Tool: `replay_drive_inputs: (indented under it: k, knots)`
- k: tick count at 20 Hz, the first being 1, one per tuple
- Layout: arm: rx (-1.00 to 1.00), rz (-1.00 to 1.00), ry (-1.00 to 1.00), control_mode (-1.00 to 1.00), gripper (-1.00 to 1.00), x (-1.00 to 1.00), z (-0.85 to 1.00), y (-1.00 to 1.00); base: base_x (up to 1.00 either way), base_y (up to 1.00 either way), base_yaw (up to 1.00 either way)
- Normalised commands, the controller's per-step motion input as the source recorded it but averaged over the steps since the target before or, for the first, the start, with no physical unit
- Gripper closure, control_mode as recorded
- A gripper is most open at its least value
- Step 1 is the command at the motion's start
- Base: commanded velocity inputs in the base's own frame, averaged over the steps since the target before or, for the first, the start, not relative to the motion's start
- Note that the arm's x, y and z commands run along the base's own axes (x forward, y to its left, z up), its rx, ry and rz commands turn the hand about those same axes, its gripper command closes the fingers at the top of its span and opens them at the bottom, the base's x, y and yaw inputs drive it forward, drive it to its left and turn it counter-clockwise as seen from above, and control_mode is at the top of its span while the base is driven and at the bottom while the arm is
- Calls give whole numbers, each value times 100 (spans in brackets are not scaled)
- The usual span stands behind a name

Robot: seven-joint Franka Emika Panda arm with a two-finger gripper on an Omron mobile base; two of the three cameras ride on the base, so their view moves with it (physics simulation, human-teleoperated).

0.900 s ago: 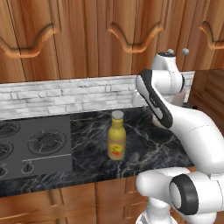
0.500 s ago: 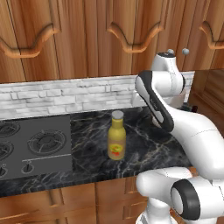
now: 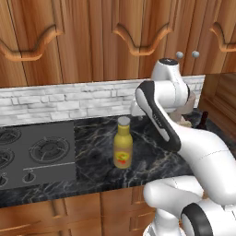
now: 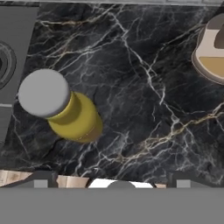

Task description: There is a wine glass and glass cup on the dining counter. Place the wine bottle next to the wine glass and the juice bottle next to the glass cup.

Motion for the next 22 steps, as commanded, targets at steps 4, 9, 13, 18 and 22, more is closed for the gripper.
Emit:
replay_drive_inputs:
  k: [4, 9, 13, 18, 22]
  knots:
    - [0, 0, -1, -100, -100, -7, 7, 35, 0, 0, 0]
    - [0, 0, 0, -100, -100, -1, 12, 37, 0, 0, 0]
    - [0, 0, 0, -100, -100, 0, 13, 35, 0, 0, 0]
    - [0, 0, 3, -100, -100, 0, 3, 30, 0, 0, 0]
    - [0, 0, 3, -100, -100, 1, -4, 18, 0, 0, 0]
